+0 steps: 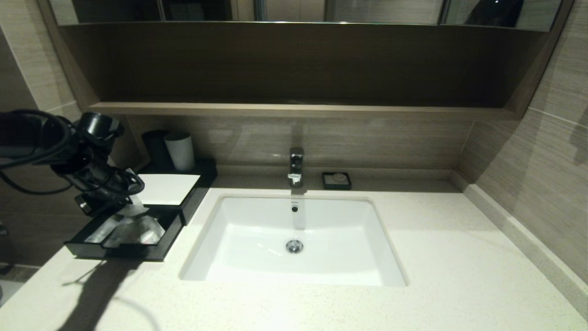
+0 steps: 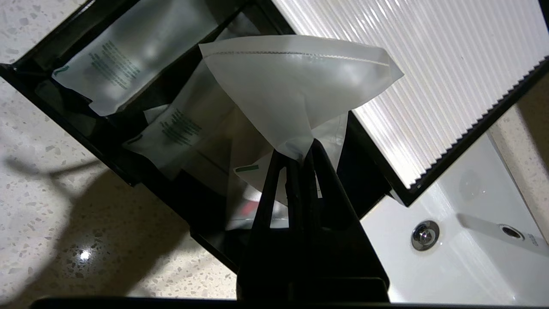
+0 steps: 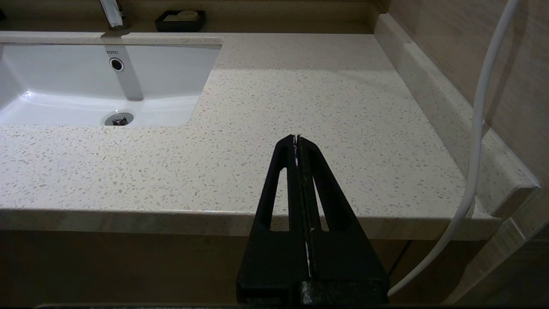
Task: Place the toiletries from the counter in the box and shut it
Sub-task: Place the bathroom toiletry into the drawer
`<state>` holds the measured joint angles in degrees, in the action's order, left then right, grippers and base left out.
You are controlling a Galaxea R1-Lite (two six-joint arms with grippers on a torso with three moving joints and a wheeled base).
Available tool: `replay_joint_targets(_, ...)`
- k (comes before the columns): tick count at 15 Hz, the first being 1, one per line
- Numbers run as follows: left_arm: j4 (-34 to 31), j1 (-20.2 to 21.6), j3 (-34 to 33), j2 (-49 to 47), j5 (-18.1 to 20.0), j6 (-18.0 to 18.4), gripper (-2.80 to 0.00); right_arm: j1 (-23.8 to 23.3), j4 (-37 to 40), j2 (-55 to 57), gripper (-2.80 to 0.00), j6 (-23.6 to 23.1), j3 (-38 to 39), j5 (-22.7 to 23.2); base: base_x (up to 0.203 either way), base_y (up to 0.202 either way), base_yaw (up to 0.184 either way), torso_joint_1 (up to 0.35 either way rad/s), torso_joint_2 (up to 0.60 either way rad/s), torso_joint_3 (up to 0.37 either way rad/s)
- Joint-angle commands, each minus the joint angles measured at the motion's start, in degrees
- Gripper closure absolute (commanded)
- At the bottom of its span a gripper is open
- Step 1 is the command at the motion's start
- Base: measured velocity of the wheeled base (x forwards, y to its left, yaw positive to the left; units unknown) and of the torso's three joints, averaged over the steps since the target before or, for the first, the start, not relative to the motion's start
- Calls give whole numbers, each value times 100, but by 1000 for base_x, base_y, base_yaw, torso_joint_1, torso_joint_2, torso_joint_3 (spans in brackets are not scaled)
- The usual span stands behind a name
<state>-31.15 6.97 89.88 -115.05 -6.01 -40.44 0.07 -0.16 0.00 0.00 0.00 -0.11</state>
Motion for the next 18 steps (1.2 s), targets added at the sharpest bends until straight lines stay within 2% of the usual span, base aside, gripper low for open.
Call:
replay_joint_targets(1, -23, 77, -6, -134, -5, -25, 0, 1, -2, -8, 0, -8, 9, 2, 0, 0, 0, 0, 0, 0)
replay_joint_targets(18, -14, 419, -5, -518, -14, 18, 0, 1, -2, 0, 0, 0, 9, 2, 0, 0, 0, 0, 0, 0)
